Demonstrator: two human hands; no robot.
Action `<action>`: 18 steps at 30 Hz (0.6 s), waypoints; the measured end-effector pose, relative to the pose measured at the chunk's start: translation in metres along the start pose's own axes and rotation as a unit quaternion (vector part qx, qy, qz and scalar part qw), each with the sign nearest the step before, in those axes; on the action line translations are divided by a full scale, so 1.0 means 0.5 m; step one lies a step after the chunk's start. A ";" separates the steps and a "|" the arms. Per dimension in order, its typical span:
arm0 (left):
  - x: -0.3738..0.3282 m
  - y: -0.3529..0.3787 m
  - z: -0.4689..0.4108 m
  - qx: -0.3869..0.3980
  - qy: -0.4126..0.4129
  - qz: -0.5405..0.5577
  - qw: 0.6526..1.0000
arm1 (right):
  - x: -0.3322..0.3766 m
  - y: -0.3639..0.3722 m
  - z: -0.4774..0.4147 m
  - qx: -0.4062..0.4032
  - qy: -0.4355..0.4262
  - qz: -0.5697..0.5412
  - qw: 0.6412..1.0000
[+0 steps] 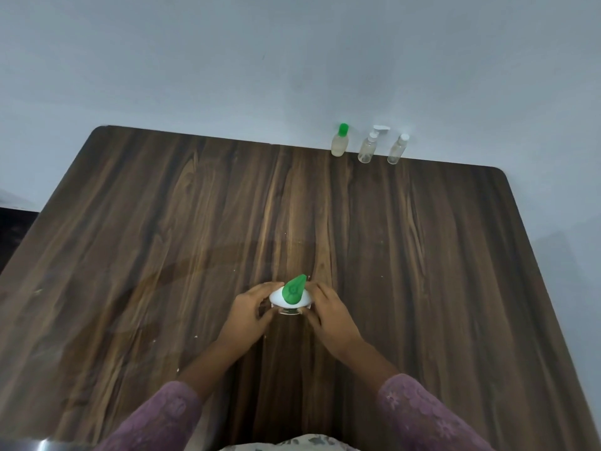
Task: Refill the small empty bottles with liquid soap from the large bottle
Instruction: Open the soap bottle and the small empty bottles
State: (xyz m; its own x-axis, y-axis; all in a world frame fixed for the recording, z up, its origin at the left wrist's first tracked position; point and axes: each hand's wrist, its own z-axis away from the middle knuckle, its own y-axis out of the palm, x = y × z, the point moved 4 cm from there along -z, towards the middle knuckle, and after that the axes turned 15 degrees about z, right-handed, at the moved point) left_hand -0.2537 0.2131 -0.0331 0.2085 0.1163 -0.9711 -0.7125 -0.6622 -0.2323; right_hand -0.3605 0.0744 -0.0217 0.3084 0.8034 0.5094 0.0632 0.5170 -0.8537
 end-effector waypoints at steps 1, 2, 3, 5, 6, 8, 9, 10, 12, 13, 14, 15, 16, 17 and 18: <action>-0.002 -0.003 -0.003 0.007 0.006 -0.008 1.000 | -0.006 0.003 -0.002 0.008 -0.003 0.000 1.000; -0.002 -0.005 -0.005 0.017 0.008 -0.013 1.000 | -0.012 0.006 -0.003 0.015 -0.006 0.000 1.000; 0.000 -0.008 -0.007 0.028 0.005 -0.014 0.999 | -0.022 0.011 -0.003 0.024 -0.008 0.001 1.000; 0.010 -0.014 -0.004 0.047 -0.014 -0.013 0.999 | -0.038 0.015 0.001 0.036 -0.008 0.004 0.999; 0.018 -0.020 -0.007 0.046 -0.031 -0.012 0.998 | -0.052 0.015 0.000 0.038 0.000 0.004 0.999; 0.028 -0.039 -0.019 0.024 -0.061 -0.001 0.998 | -0.079 0.006 -0.008 0.029 0.030 -0.005 0.999; 0.028 -0.048 -0.032 0.010 -0.065 0.008 0.998 | -0.091 -0.004 -0.017 0.011 0.044 -0.022 0.999; 0.026 -0.056 -0.046 -0.002 -0.069 0.017 0.997 | -0.104 -0.015 -0.027 -0.009 0.060 -0.045 0.997; 0.026 -0.069 -0.090 -0.016 -0.081 0.035 0.996 | -0.133 -0.040 -0.056 -0.047 0.098 -0.087 0.990; 0.025 -0.074 -0.119 -0.022 -0.082 0.035 0.996 | -0.149 -0.052 -0.075 -0.062 0.116 -0.103 0.986; 0.021 -0.077 -0.151 -0.026 -0.080 0.033 0.996 | -0.163 -0.065 -0.098 -0.074 0.130 -0.118 0.982; 0.014 -0.076 -0.185 -0.027 -0.068 0.026 0.997 | -0.174 -0.077 -0.122 -0.081 0.142 -0.134 0.977; 0.008 -0.073 -0.223 -0.028 -0.055 0.022 0.998 | -0.187 -0.088 -0.151 -0.085 0.152 -0.151 0.973; 0.002 -0.068 -0.262 -0.029 -0.047 0.020 0.998 | -0.197 -0.099 -0.181 -0.087 0.158 -0.165 0.970; -0.003 -0.062 -0.302 -0.030 -0.049 0.027 0.998 | -0.207 -0.110 -0.212 -0.088 0.161 -0.176 0.967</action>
State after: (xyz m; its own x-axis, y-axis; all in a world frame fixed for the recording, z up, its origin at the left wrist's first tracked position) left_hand -0.1309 0.1216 -0.0164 0.1023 0.1505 -0.9833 -0.6786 -0.7122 -0.1796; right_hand -0.2950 -0.0685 -0.0389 0.5150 0.4385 0.7366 0.3709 0.6607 -0.6526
